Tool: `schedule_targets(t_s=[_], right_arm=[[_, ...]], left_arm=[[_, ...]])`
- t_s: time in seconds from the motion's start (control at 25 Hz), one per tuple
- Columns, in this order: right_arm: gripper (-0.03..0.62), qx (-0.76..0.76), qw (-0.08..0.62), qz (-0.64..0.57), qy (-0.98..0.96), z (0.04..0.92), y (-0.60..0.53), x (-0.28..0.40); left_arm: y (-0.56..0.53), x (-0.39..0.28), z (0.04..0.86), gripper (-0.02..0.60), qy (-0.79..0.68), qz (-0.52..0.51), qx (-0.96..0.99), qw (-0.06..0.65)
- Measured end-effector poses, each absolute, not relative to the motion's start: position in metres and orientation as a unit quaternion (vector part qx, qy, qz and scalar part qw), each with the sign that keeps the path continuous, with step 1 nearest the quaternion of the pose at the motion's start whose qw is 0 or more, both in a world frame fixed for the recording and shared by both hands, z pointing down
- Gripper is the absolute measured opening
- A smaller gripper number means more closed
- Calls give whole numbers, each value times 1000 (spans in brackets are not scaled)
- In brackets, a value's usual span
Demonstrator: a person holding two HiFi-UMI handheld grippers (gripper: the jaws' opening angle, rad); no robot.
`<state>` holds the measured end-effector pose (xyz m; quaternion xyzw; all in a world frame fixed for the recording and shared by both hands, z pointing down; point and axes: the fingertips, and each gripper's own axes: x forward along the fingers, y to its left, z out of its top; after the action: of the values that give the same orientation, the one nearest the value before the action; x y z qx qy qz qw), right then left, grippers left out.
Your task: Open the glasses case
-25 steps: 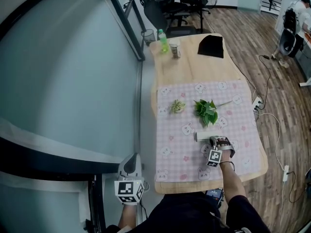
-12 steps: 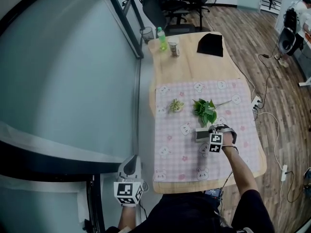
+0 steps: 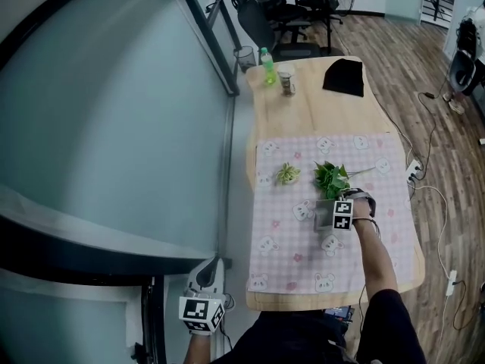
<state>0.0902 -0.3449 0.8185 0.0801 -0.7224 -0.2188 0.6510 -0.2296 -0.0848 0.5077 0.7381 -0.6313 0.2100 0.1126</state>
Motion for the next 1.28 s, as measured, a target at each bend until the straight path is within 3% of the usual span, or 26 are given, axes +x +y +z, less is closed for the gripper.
schedule_targets(t_s=[0.4, 0.64, 0.8, 1.04, 1.28], right_arm=[[54, 81, 645, -243, -720, 803, -335, 91], [35, 128, 603, -258, -744, 731, -331, 99], [17, 273, 484, -209, -805, 633, -326, 109], [17, 479, 215, -73, -848, 488, -277, 166], [15, 596, 6, -11, -803, 426, -194, 220]], left_arm=[[-94, -227, 515, -2, -622, 204, 747, 112], [-106, -221, 500, -2, -610, 197, 762, 89], [-120, -218, 489, -2, -610, 180, 769, 68], [-141, -209, 465, -2, -605, 157, 780, 30], [-157, -199, 451, -2, -607, 134, 783, 19]])
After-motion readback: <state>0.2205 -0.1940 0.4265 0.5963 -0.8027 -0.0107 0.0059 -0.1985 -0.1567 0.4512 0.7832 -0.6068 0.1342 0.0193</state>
